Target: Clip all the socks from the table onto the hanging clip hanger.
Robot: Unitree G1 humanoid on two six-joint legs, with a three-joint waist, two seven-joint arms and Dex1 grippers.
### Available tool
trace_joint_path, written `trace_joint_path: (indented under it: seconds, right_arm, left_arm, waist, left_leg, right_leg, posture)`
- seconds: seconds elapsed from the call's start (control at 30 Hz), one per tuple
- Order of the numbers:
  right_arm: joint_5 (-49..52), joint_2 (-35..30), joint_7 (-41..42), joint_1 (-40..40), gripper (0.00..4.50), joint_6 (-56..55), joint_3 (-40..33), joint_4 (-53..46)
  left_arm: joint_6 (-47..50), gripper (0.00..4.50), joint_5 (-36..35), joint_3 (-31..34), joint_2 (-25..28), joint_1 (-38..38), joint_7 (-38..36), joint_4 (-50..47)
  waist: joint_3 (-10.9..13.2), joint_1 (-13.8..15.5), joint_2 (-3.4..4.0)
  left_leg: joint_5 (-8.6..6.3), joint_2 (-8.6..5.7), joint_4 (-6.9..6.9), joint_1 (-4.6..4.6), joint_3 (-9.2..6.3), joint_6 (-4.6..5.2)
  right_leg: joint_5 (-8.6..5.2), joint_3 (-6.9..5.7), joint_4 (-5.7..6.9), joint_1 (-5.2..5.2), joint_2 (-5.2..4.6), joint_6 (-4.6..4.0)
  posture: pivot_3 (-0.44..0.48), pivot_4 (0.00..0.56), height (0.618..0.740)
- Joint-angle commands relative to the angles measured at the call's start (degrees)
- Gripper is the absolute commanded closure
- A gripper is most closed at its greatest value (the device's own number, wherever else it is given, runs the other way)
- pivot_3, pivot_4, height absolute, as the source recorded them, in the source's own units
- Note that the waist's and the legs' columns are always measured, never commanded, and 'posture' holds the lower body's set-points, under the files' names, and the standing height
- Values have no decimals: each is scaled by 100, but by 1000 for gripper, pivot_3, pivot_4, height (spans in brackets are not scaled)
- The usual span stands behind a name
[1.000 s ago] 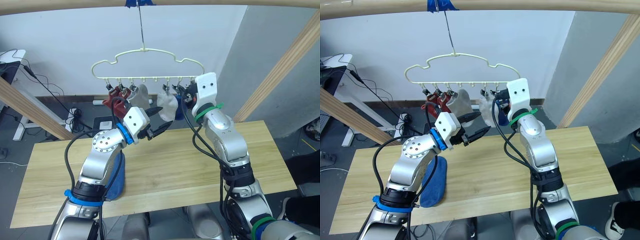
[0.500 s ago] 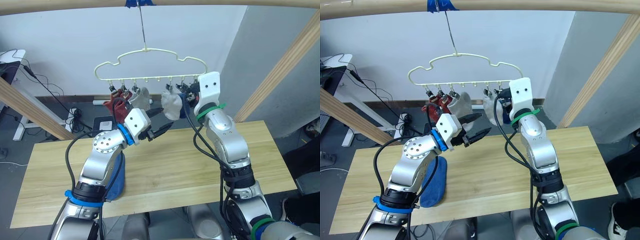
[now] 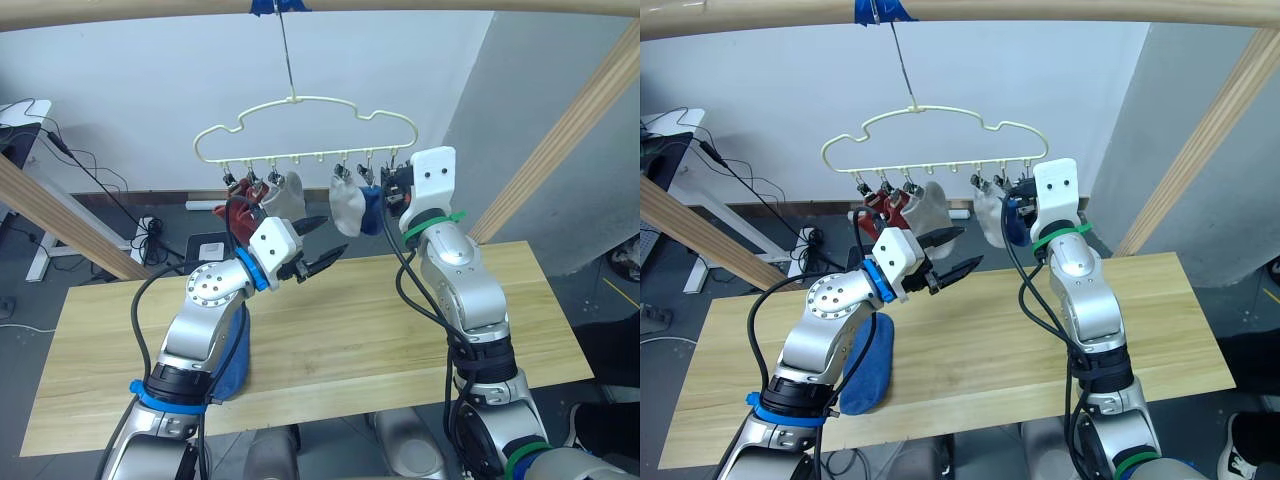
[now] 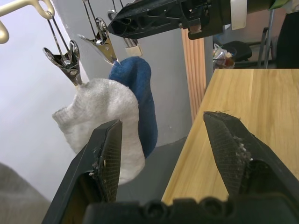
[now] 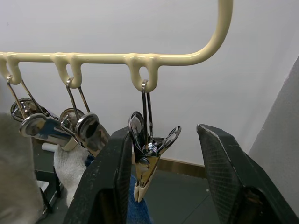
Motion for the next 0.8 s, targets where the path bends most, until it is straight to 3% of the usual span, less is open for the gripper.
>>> trace_joint_path:
  seconds: [0.03,0.8]
  right_arm:
    - [30,47,-24,-64,2277,-18,-57,-288]
    - [386,297,13,-147,2277,124,-249,-335]
  left_arm:
    - [-142,1462,-3,-8,20,-12,-36,-146]
    - [-191,1462,20,-57,7,-16,-40,-107]
  waist:
    - [0,0,0]
    - [-1,-2,0]
  left_leg:
    - [0,0,0,0,0,0]
    - [0,0,0,0,0,0]
  right_leg:
    - [0,0,0,0,0,0]
    - [0,0,0,0,0,0]
  posture:
    - [-179,207,740]
    - [-187,204,740]
